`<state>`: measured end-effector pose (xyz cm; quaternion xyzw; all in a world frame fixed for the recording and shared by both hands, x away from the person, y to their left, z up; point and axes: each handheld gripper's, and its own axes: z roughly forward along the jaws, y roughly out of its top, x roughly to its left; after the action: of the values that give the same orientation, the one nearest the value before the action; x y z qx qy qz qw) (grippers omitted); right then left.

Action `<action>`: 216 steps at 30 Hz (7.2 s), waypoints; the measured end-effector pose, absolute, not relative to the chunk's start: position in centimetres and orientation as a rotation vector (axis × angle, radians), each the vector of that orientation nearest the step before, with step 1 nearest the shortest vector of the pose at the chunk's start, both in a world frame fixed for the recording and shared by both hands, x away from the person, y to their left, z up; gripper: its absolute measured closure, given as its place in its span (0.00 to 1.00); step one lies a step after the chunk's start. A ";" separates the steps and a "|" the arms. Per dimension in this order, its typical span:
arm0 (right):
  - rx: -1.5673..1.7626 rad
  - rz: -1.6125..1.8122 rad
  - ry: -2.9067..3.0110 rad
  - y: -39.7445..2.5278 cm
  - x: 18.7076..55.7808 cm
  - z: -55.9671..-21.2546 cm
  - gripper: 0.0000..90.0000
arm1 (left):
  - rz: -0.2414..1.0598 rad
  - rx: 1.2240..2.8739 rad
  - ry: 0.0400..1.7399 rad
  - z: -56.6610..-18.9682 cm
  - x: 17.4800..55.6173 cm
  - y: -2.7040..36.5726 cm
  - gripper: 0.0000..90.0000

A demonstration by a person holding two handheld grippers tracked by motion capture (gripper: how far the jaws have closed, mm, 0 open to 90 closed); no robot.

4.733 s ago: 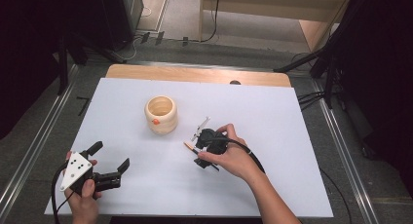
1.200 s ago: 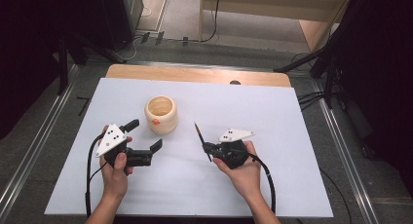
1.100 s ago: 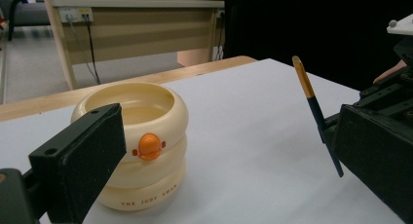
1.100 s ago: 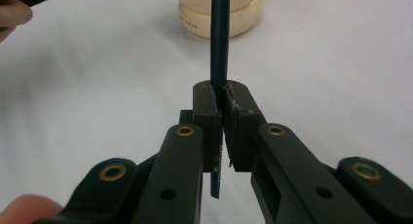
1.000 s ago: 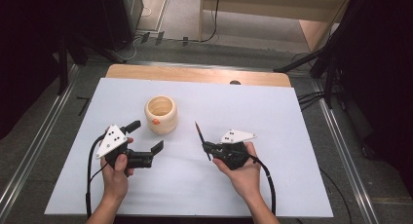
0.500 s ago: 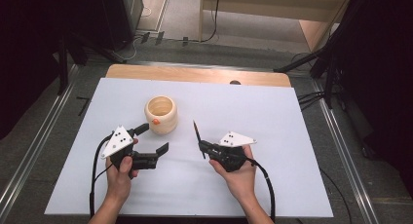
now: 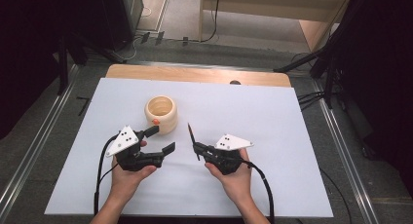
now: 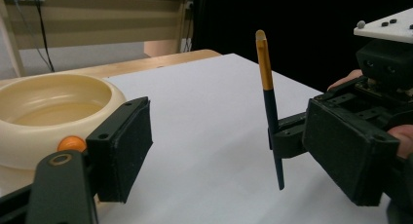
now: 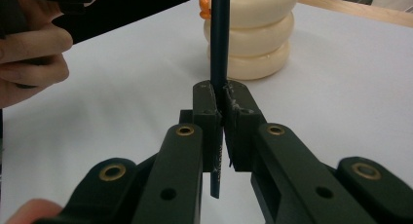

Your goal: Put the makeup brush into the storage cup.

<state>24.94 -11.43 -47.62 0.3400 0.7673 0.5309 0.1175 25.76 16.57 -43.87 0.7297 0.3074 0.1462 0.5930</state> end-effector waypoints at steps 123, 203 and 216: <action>1.122 1.512 2.010 -22.4 22.6 -49.4 0.00 | 0.234 1.683 0.696 -41.2 28.4 17.8 0.95; 1.171 1.523 2.004 -26.1 21.6 -50.5 0.00 | 0.543 1.573 0.844 -39.1 35.3 18.4 0.95; 1.166 1.521 2.004 -26.1 21.6 -50.5 0.00 | 0.545 1.608 0.866 -40.6 35.7 17.9 0.95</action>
<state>21.59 -26.13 -50.51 0.4134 0.7105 0.5393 0.1831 35.71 17.95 -40.59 0.6878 0.3704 0.2329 0.5792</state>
